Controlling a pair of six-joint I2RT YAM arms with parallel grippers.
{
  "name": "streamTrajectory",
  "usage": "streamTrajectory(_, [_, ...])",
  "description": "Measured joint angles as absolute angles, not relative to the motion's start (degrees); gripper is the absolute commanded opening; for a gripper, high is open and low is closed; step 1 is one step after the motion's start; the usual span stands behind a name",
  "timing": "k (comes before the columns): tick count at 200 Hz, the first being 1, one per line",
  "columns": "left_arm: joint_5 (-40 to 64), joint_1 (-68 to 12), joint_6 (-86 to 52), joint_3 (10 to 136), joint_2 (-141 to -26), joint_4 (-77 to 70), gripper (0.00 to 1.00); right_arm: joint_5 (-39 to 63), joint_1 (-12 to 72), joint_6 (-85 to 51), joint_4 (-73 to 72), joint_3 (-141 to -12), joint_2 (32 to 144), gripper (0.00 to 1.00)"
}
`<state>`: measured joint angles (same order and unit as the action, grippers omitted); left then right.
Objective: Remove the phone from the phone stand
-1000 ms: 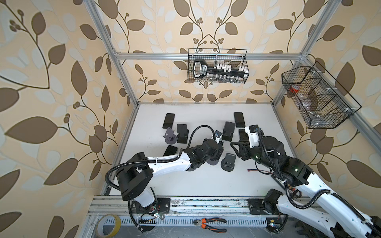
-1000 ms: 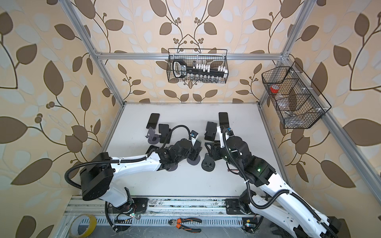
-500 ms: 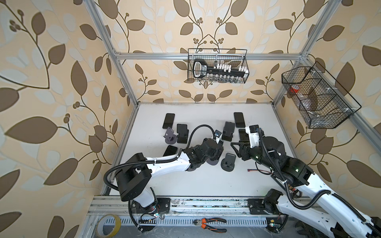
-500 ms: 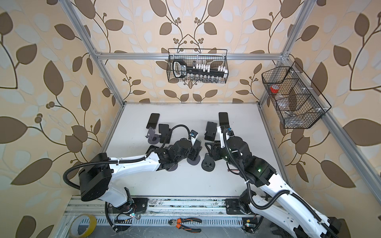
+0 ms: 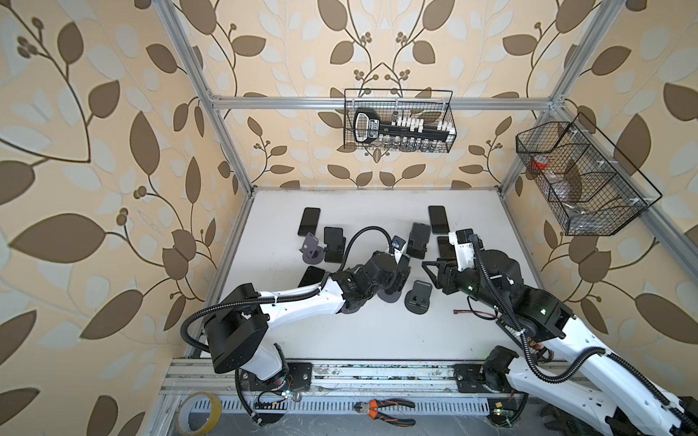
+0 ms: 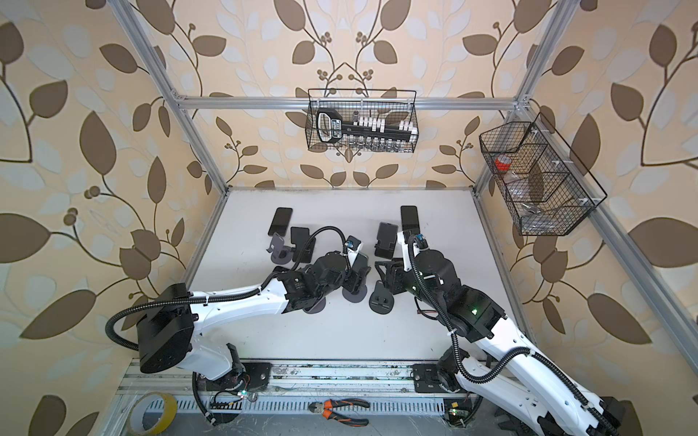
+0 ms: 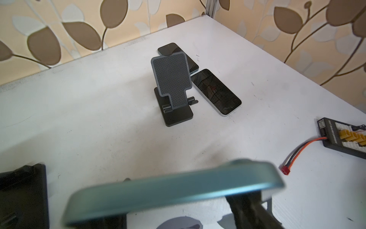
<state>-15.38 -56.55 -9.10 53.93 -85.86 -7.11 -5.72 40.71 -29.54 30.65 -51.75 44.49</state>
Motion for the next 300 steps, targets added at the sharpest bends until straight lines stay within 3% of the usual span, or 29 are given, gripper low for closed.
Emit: streamTrajectory(300, [-14.98, -56.53, -7.44, 53.93, -76.75, -4.21, 0.62, -3.2, 40.71, -30.22, 30.24, -54.54, 47.92, 0.56])
